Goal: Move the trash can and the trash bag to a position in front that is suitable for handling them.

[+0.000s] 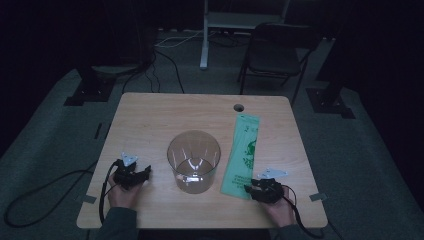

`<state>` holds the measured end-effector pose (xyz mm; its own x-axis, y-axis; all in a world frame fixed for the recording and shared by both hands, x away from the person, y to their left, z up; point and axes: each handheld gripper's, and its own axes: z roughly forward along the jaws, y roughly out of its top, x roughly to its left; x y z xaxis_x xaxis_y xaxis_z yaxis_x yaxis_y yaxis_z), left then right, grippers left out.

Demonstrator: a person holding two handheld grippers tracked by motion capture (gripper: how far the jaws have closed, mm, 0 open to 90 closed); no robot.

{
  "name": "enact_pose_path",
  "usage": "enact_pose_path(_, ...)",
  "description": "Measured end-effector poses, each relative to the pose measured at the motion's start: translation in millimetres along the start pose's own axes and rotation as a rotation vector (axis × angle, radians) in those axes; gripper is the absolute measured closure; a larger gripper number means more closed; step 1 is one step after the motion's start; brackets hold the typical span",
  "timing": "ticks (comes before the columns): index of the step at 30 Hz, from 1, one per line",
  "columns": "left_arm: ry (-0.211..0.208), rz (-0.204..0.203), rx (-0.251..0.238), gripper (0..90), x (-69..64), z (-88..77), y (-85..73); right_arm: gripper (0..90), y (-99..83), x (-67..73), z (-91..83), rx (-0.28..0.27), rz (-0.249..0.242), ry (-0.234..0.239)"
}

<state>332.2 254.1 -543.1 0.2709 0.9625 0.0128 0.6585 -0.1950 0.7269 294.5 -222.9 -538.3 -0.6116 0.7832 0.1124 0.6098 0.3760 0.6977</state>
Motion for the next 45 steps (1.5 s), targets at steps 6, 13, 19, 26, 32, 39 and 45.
enact_pose_path(6,0.000,0.000,0.000,34.1,0.0,0.0,0.0,56.8,2.7,11.0,2.1,0.026,-0.054,-0.072)
enact_pose_path(13,-0.001,0.000,0.000,34.0,0.0,0.0,0.0,79.1,3.6,17.8,0.4,0.051,-0.089,-0.080)
enact_pose_path(19,-0.001,0.000,0.000,34.0,0.0,0.1,0.0,89.4,0.7,8.9,-6.8,0.068,-0.094,-0.092)
enact_pose_path(26,-0.001,0.000,0.000,34.0,-0.1,0.1,0.0,89.5,-9.3,-17.0,-27.0,0.091,-0.059,-0.152)
enact_pose_path(32,-0.001,0.000,0.000,33.9,-0.1,0.1,0.0,89.5,-22.3,-47.4,-47.2,0.108,-0.010,-0.233)
enact_pose_path(39,0.000,-0.002,-0.001,33.7,-0.3,0.4,0.2,74.5,-15.7,-59.6,-63.0,0.043,0.035,-0.296)
enact_pose_path(45,0.000,-0.002,-0.001,33.5,-0.4,0.4,0.2,72.5,14.9,-39.0,-40.0,0.016,-0.021,-0.220)
